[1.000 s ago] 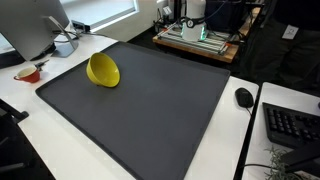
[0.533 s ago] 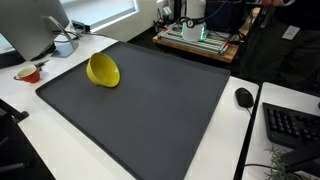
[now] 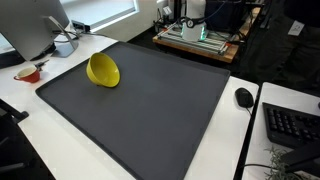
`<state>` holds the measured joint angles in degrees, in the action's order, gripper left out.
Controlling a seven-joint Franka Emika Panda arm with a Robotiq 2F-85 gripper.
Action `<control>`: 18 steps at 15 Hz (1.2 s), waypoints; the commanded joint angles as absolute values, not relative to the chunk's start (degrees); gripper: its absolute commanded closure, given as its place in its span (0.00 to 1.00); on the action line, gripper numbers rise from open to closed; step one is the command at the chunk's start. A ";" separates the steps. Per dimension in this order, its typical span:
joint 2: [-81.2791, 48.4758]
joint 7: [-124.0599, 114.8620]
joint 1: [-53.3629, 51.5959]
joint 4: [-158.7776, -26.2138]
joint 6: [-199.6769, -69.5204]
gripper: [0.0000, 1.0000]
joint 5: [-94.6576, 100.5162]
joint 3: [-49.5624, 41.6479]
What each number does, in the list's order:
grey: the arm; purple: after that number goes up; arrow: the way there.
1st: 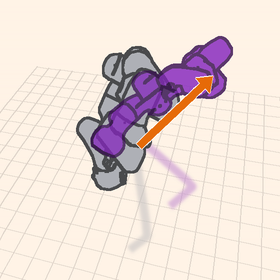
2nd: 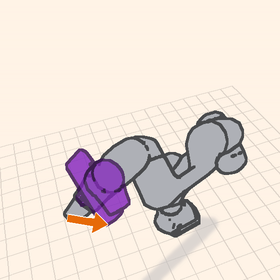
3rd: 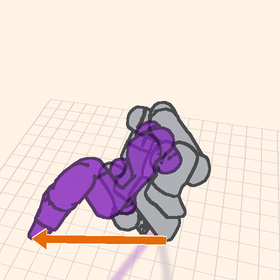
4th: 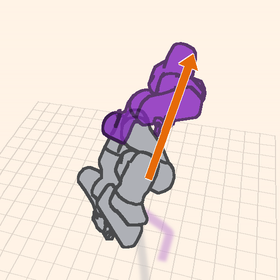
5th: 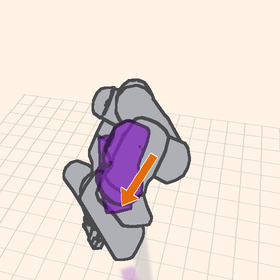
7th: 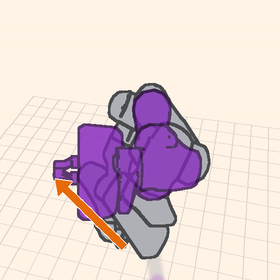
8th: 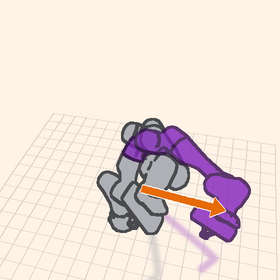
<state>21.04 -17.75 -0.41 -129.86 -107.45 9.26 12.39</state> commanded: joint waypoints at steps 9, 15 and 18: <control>-8.79 -3.42 -3.90 -109.94 -96.86 0.00 31.60 10.30; -12.31 3.03 -4.21 -110.30 -95.51 0.00 34.75 6.91; -13.50 6.97 -4.93 -109.98 -94.91 0.00 37.56 7.11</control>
